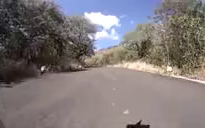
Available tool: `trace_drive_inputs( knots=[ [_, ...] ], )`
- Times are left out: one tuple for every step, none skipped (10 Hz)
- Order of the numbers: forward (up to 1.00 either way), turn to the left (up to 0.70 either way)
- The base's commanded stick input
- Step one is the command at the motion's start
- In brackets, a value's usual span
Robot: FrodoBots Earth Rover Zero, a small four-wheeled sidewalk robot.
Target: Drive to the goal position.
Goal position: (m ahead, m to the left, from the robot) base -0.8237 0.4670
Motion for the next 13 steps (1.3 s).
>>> trace_drive_inputs(
  knots=[
    [0.5, 0.0],
    [0.5, 0.0],
    [0.5, 0.0],
    [0.5, 0.0],
    [0.5, 0.0],
    [0.5, 0.0],
    [0.5, 0.0],
    [0.5, 0.0],
    [0.5, 0.0],
    [0.5, 0.0],
    [0.5, 0.0],
    [0.5, 0.0],
    [0.5, 0.0]
  ],
)
